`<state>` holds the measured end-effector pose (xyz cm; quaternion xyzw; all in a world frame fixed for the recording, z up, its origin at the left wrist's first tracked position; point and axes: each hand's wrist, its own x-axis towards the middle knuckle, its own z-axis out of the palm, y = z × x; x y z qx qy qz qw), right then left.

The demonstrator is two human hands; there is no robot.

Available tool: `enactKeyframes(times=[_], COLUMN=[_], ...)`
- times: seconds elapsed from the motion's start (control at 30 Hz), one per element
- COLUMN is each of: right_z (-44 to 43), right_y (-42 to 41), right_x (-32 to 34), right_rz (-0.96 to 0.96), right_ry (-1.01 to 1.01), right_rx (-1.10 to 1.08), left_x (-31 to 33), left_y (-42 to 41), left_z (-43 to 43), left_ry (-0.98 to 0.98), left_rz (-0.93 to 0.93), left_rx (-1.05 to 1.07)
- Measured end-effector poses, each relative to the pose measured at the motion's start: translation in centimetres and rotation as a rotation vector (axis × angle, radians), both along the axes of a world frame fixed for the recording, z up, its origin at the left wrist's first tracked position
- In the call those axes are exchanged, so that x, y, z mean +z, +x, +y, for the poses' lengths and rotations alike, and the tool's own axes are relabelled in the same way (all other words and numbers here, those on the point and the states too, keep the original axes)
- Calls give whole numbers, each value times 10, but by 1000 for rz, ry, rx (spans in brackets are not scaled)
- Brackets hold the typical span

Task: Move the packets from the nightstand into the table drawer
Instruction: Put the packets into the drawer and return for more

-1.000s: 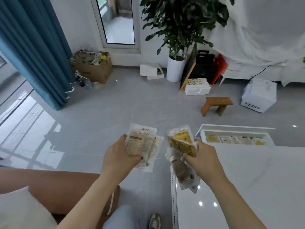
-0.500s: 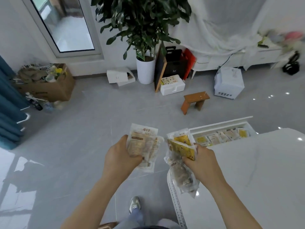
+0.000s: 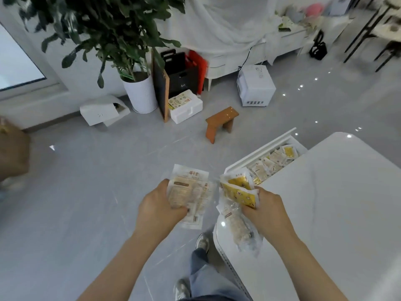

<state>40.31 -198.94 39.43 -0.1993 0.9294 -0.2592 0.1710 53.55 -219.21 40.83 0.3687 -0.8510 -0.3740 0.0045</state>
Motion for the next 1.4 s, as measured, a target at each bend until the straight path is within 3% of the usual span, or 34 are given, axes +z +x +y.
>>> enactKeyframes(times=[0.43, 0.97, 1.4], right_z=[-35, -121, -89], right_y=[-111, -176, -242], right_x=[-11, -27, -38], right_rz=[-56, -63, -87], right_ry=[-47, -75, -105], right_rx=[-201, -695, -973], left_x=[6, 1, -21], left_y=[-154, -325, -461], left_z=[-66, -177, -139], left_ry=[-65, -2, 19], left_rz=[-38, -17, -80], left_rx=[-193, -598, -873])
